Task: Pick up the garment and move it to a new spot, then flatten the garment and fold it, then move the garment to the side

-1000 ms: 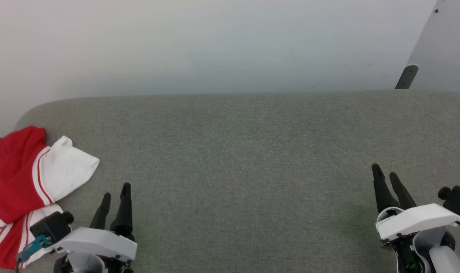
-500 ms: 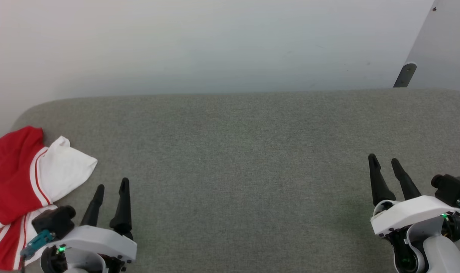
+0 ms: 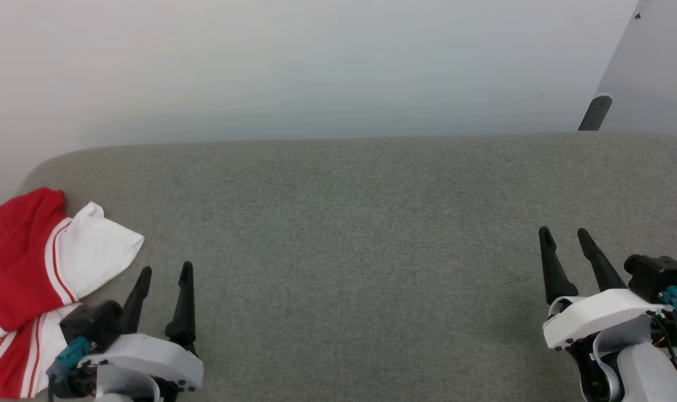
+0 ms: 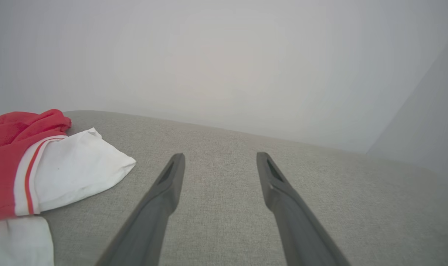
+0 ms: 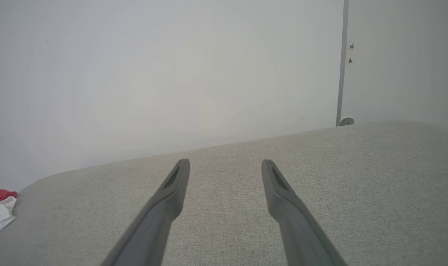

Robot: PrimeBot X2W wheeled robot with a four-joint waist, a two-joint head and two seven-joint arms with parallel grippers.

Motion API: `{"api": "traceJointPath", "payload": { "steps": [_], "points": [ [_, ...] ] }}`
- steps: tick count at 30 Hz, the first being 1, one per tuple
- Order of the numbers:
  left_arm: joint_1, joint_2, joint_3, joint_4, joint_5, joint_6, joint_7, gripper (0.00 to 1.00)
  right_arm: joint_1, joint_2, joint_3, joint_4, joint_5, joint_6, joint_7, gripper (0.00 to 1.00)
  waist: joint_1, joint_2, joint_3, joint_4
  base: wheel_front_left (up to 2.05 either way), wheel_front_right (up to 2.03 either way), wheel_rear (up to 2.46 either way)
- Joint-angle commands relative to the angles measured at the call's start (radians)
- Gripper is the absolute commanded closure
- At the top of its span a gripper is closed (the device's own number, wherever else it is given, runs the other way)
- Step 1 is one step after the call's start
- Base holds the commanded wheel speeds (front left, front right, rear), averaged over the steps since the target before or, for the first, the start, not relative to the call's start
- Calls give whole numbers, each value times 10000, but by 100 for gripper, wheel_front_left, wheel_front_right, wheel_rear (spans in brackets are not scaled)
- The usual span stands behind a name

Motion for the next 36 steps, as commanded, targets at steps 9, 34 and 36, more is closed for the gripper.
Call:
{"api": "traceJointPath", "payload": {
  "steps": [9,34,36],
  "points": [
    [-208,183,3,-19,982,-19,-282,0,-309,-5,-153,-99,-880,43,-285,0,0,0,56,10,0,0,0],
    [-311,27,522,647,2429,-250,-761,0,-342,134,-645,162,-2396,46,-766,0,0,0,-6,57,0,0,0],
    [-279,35,544,712,2581,-274,-808,0,-349,146,-634,210,-2496,47,-806,0,0,0,-26,45,0,0,0]
  ]
}}
